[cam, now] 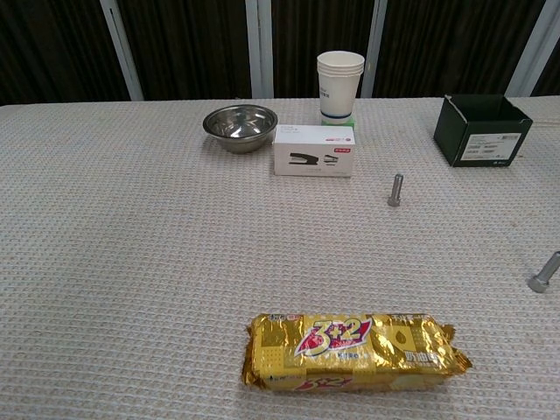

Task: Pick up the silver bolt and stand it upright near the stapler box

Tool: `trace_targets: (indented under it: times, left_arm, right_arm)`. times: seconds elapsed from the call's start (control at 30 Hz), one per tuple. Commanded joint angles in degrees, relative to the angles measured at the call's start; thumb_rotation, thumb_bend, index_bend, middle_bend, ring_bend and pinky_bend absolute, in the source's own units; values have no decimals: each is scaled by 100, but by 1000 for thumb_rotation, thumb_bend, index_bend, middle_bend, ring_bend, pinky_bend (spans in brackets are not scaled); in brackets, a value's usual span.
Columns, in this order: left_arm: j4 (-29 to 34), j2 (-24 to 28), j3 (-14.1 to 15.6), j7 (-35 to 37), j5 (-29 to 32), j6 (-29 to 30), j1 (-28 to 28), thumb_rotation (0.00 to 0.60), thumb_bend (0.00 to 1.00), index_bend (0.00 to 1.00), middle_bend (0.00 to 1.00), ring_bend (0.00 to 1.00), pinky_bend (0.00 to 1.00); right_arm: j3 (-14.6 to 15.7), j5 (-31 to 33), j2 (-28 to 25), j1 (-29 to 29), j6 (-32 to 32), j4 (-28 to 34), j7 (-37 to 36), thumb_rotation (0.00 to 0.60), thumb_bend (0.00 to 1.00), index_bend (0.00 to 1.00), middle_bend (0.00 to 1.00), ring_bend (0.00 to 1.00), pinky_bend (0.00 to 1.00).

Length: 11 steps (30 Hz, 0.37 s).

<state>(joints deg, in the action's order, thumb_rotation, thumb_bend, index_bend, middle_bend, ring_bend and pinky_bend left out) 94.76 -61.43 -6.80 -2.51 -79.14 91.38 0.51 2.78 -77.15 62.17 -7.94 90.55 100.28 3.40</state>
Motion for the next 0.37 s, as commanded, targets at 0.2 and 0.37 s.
trace_targets:
  times: [0.2, 0.37]
  left_arm:
    - [31, 104, 51, 132, -29, -69, 12, 600, 37, 9, 0, 0, 19]
    - [51, 171, 55, 259, 1, -82, 41, 600, 36, 8, 0, 0, 20]
  right_arm:
    - [97, -368, 21, 31, -183, -253, 381, 600, 149, 86, 0, 0, 0]
    - [-1, -467, 53, 97, -99, -347, 255, 600, 148, 86, 0, 0, 0]
